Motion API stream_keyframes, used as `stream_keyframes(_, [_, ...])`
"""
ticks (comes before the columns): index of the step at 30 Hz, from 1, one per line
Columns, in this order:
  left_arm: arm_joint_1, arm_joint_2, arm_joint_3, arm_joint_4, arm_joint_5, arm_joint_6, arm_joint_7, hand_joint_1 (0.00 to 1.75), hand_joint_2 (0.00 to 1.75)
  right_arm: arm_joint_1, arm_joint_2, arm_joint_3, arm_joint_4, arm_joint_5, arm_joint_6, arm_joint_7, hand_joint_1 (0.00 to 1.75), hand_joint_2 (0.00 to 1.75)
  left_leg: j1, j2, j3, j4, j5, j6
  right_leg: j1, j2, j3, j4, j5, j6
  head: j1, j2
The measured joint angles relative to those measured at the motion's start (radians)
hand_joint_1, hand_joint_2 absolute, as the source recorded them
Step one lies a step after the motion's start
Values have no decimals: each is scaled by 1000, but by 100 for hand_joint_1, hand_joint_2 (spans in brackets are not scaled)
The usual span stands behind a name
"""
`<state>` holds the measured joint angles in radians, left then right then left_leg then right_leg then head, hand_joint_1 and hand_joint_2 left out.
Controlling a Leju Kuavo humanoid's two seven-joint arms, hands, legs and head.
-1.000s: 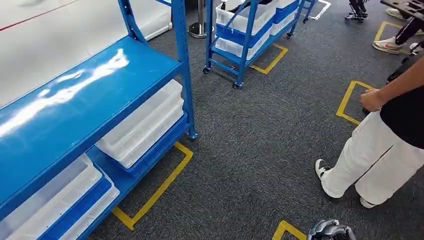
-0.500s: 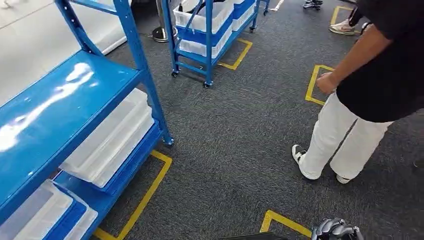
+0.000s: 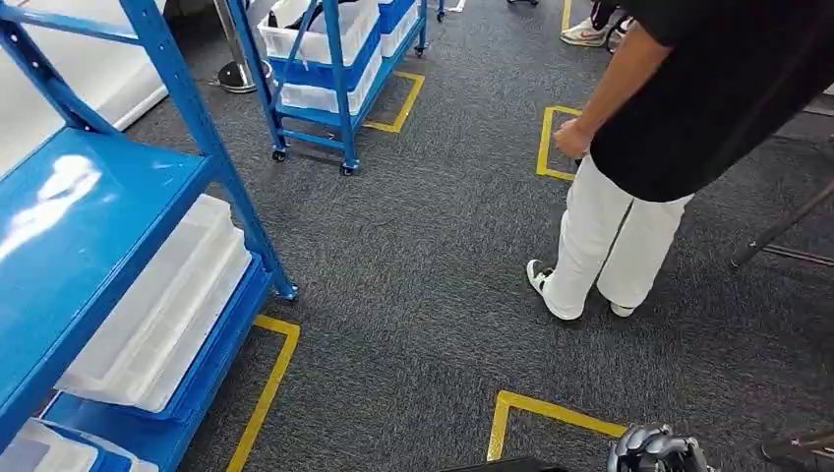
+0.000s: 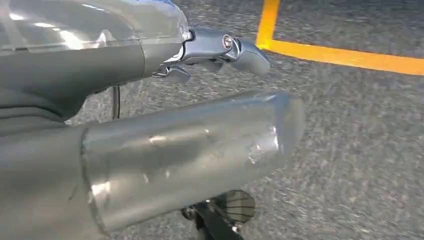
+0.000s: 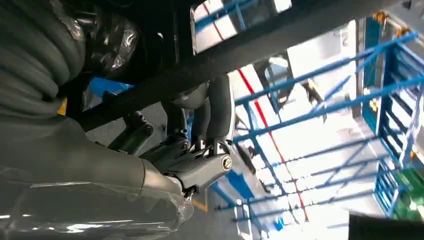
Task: Take the parts from the cabinet and place them on the table.
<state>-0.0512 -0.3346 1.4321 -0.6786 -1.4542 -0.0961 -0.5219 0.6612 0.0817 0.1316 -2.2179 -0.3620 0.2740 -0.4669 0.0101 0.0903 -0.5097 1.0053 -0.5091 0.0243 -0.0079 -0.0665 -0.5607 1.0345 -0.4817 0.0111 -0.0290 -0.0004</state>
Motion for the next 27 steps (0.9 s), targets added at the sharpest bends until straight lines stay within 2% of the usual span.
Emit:
stream_keyframes(1, [0, 0, 0, 3, 1, 3, 3, 0, 0, -5, -12, 2, 4, -1, -7, -5, 175, 175, -8, 10, 2, 1, -6, -7, 9, -27, 5, -9, -14, -9, -2, 0])
stream_keyframes(2, [-1, 0, 0, 5, 6, 8, 4, 0, 0, -8, -22, 2, 8, -8, -6, -16, 175, 175, -3, 14, 4, -1, -7, -12, 14, -12, 3, -11, -12, -11, 0, 0])
stream_keyframes(5, [-5, 0, -1, 13, 15, 13, 6, 0, 0, -8, -51, 1, 19, -19, -4, -29, 175, 175, -1, 47, 21, -7, -11, -26, 17, 22, 0, -18, -9, -23, -1, 0])
stream_keyframes(6, [-5, 2, -1, 13, 21, 13, 7, 0, 0, -6, -55, 1, 23, -18, -4, -28, 175, 175, 3, 10, 19, 7, -25, -34, 5, 35, 11, -32, 1, -31, -1, 0])
stream_keyframes(7, [-5, 3, -1, 13, 26, 12, 7, 0, 0, -11, -57, 2, 26, -17, -5, -27, 175, 175, 3, -43, 0, 50, -55, -34, 4, 46, 13, -36, 2, -36, -1, 0])
stream_keyframes(8, [-3, 4, 0, 13, 30, 8, 8, 0, 0, -17, -60, 2, 30, -14, -7, -25, 175, 175, 3, -69, -33, 121, -94, -34, 4, 57, 12, -35, 2, -40, -2, 0])
stream_keyframes(9, [1, 6, 0, 13, 32, 5, 8, 0, 0, -20, -62, 3, 34, -11, -8, -24, 175, 175, 3, -81, -75, 206, -133, -35, 5, 67, 13, -35, 0, -43, -2, 0])
stream_keyframes(10, [5, 9, 0, 13, 34, 1, 9, 0, 0, -20, -66, 3, 38, -8, -11, -23, 175, 175, 3, -84, -119, 289, -163, -36, 6, 82, 14, -33, -1, -44, -1, 0])
stream_keyframes(11, [8, 10, 0, 13, 35, -1, 11, 0, 0, -21, -68, 3, 42, -5, -12, -22, 175, 175, 3, -85, -145, 330, -161, -37, 6, 98, 14, -31, -3, -45, -1, 0])
stream_keyframes(12, [10, 12, 0, 13, 37, -2, 11, 0, 0, -21, -70, 4, 45, -4, -13, -20, 175, 175, 3, -85, -147, 316, -132, -37, 6, 113, 17, -29, -5, -45, -2, 0])
stream_keyframes(13, [11, 13, 0, 13, 37, -4, 11, 0, 0, -22, -72, 5, 48, -4, -13, -19, 175, 175, 3, -87, -128, 261, -87, -36, 5, 127, 20, -26, -8, -43, -2, 0])
stream_keyframes(14, [10, 14, 0, 13, 37, -5, 11, 0, 0, -22, -74, 7, 50, -3, -13, -18, 175, 175, 4, -95, -94, 173, -29, -35, 4, 142, 23, -21, -13, -39, -2, 0])
stream_keyframes(15, [10, 16, 0, 13, 37, -5, 11, 0, 0, -23, -75, 9, 52, -4, -13, -18, 175, 175, 6, -119, -60, 87, 19, -34, 2, 153, 25, -14, -19, -36, -1, 0])
stream_keyframes(16, [11, 18, 0, 13, 37, -5, 11, 0, 0, -25, -77, 10, 53, -3, -13, -18, 175, 175, 6, -164, -44, 48, 14, -29, 3, 163, 21, -8, -24, -31, -1, 0])
stream_keyframes(17, [11, 17, 0, 13, 38, -6, 11, 0, 0, -29, -79, 12, 56, -3, -13, -18, 175, 175, 8, -166, -38, 24, 7, -27, 4, 180, 13, 3, -28, -23, -1, 0])
stream_keyframes(20, [7, 18, -1, 13, 38, -6, 11, 0, 0, -27, -81, 13, 57, -3, -14, -18, 175, 175, 0, -138, -34, 24, 9, -13, -3, 208, 4, -5, -21, -6, -1, 0])
stream_keyframes(21, [7, 18, -1, 13, 38, -6, 11, 0, 0, -27, -84, 13, 57, -3, -14, -18, 175, 175, 9, -122, -29, 9, 17, -1, -6, 206, 4, 1, -26, -3, -1, 0])
stream_keyframes(22, [6, 19, -1, 13, 38, -6, 11, 0, 0, -26, -86, 13, 58, -3, -15, -18, 175, 175, 6, -110, -24, 2, 18, 3, -1, 144, -7, 27, -44, -1, 0, 0])
stream_keyframes(23, [9, 19, 0, 13, 39, -8, 11, 0, 0, -31, -88, 13, 58, -3, -16, -18, 175, 175, 5, -99, -21, -1, 18, 8, 1, 104, -39, 87, -80, 3, 2, 0])
stream_keyframes(24, [10, 19, 0, 13, 39, -12, 12, 0, 0, -34, -90, 13, 60, -2, -23, -18, 175, 175, 3, -85, -21, 0, 17, 10, 0, 85, -78, 162, -116, 8, 3, 0])
stream_keyframes(25, [12, 19, 0, 13, 39, -15, 15, 0, 0, -34, -92, 16, 61, 0, -32, -18, 175, 175, 1, -71, -21, 0, 14, 12, -3, 78, -116, 233, -143, 11, 3, 0])
stream_keyframes(26, [12, 19, 0, 12, 42, -23, 19, 0, 0, -34, -97, 20, 64, 4, -45, -18, 175, 175, 0, -57, -20, 0, 11, 12, -6, 75, -146, 285, -153, 13, 3, 0])
stream_keyframes(27, [12, 19, 0, 11, 43, -28, 22, 0, 0, -34, -102, 24, 68, 9, -54, -18, 175, 175, 0, -44, -17, 0, 8, 12, -7, 72, -151, 288, -137, 15, 3, 0])
